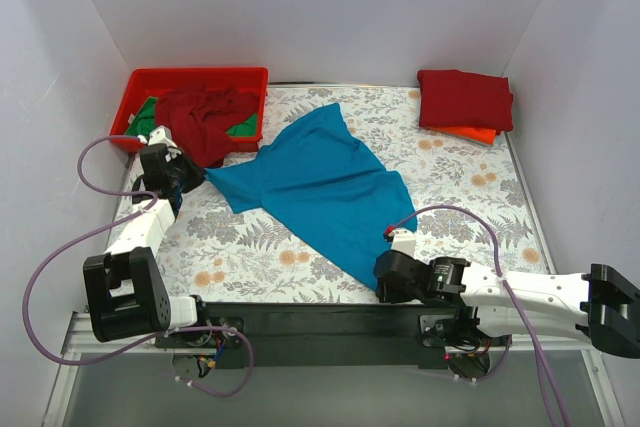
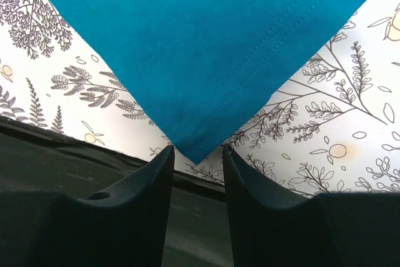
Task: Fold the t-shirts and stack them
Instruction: Flatten the tshirt out
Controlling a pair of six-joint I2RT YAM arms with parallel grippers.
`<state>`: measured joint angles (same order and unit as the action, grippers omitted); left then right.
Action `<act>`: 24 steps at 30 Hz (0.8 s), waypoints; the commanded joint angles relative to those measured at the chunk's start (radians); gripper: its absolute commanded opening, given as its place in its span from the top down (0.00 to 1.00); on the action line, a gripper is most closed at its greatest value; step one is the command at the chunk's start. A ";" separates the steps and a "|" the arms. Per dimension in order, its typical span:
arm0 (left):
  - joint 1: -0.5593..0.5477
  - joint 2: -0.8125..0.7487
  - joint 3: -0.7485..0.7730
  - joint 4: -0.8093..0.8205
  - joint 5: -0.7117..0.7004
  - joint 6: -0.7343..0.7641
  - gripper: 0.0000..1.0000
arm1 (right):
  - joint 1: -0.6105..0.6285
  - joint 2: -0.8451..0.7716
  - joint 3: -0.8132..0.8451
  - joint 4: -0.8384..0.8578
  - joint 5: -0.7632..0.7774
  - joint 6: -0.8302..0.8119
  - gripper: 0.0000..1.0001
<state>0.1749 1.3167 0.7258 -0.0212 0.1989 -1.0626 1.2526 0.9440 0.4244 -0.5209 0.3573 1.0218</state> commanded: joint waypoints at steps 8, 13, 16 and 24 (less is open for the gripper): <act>0.005 -0.013 0.003 0.015 0.023 0.001 1.00 | 0.008 0.078 0.024 0.062 0.034 0.008 0.57; 0.003 -0.014 0.003 0.017 0.025 0.003 1.00 | 0.007 0.099 0.027 0.042 0.042 0.018 0.74; 0.005 -0.011 0.001 0.017 0.027 0.001 1.00 | 0.007 0.093 0.031 0.022 0.061 0.021 0.94; 0.005 -0.010 0.003 0.015 0.062 -0.007 1.00 | -0.021 0.070 0.075 0.022 0.219 -0.034 0.99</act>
<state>0.1749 1.3167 0.7258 -0.0212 0.2245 -1.0637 1.2491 1.0164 0.4461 -0.4763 0.4561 1.0145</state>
